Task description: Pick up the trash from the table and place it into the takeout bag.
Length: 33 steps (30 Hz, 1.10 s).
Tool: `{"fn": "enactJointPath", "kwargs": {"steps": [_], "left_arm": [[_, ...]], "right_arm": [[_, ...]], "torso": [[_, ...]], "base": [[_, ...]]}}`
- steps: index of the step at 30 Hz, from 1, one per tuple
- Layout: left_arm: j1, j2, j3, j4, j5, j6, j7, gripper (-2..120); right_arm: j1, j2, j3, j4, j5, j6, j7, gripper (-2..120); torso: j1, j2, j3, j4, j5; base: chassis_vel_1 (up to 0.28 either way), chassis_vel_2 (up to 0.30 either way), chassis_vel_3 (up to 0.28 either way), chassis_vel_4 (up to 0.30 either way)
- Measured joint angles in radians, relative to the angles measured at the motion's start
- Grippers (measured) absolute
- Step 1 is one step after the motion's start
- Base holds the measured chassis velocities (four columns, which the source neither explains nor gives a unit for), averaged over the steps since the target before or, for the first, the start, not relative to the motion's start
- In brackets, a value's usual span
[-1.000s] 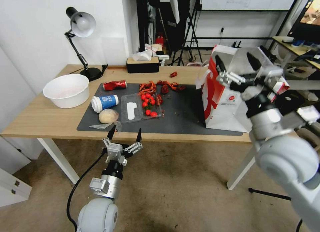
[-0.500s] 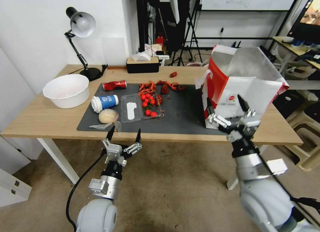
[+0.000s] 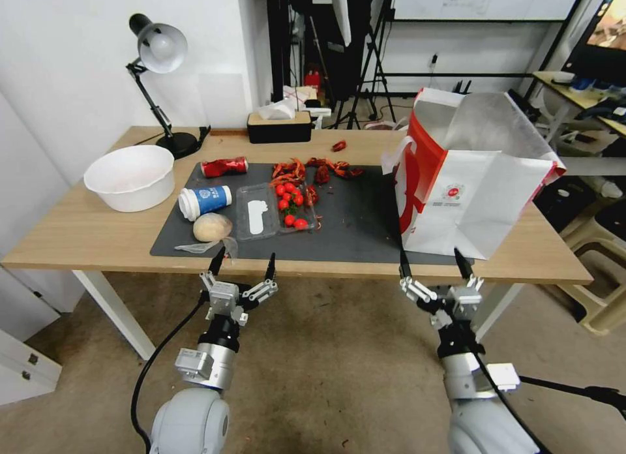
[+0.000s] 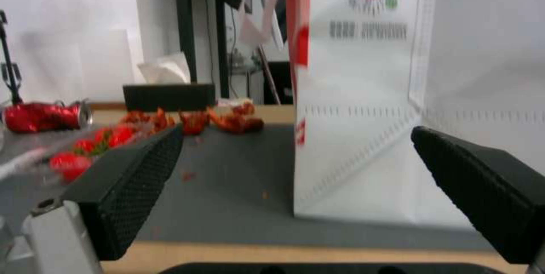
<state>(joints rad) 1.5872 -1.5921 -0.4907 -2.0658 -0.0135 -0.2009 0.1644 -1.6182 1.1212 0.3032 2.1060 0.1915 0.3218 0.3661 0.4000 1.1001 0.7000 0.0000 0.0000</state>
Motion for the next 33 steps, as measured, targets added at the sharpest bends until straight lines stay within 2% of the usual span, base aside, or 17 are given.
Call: {"fn": "enactJointPath", "kwargs": {"steps": [19,23,25,26,27,30,32,33], "left_arm": [[-0.004,0.013,-0.013,0.0,0.001,0.002,-0.004,100],[-0.042,0.048,-0.034,0.003,-0.018,0.036,-0.009,100],[-0.086,0.088,-0.05,0.011,-0.054,0.088,-0.016,100],[-0.13,0.132,-0.059,0.023,-0.096,0.136,-0.027,100],[-0.13,0.132,-0.059,0.023,-0.096,0.136,-0.027,100],[-0.193,0.23,-0.071,0.058,-0.178,0.209,-0.038,100],[-0.203,0.245,-0.071,0.065,-0.193,0.22,-0.04,100],[-0.225,0.281,-0.072,0.083,-0.23,0.252,-0.047,100]], "right_arm": [[-0.006,0.005,0.007,-0.023,0.017,0.013,0.004,100],[-0.001,0.003,0.008,-0.021,0.018,0.011,0.002,100],[0.005,0.002,0.009,-0.021,0.018,0.009,0.002,100],[0.011,0.0,0.009,-0.02,0.018,0.007,0.001,100],[0.011,0.0,0.009,-0.02,0.018,0.007,0.001,100],[0.019,-0.001,0.008,-0.018,0.018,0.002,0.0,100],[0.019,-0.001,0.008,-0.018,0.017,0.002,0.0,100],[0.02,0.0,0.008,-0.016,0.015,0.0,0.0,100]], "torso": [[0.0,0.0,0.0,0.0001,0.0],[0.0,0.0,0.0,0.0001,0.0],[0.0,0.0,0.0,0.0001,-0.0001],[0.0,0.0,0.0,0.0,-0.0002],[0.0,0.0,0.0,0.0,-0.0002],[0.0,0.0,0.0,0.0,-0.0001],[0.0,0.0,0.0,0.0001,-0.0003],[0.0,0.0,0.0,0.0,-0.0002]], "base": [[0.0,0.0,0.0,0.0],[0.0,0.0,0.0,0.0],[0.0,0.0,0.0,0.0],[0.0,0.0,0.0,0.0],[0.0,0.0,0.0,0.0],[0.0,0.0,0.0,0.0],[0.0,0.0,0.0,0.0],[0.0,0.0,0.0,0.0]]}}
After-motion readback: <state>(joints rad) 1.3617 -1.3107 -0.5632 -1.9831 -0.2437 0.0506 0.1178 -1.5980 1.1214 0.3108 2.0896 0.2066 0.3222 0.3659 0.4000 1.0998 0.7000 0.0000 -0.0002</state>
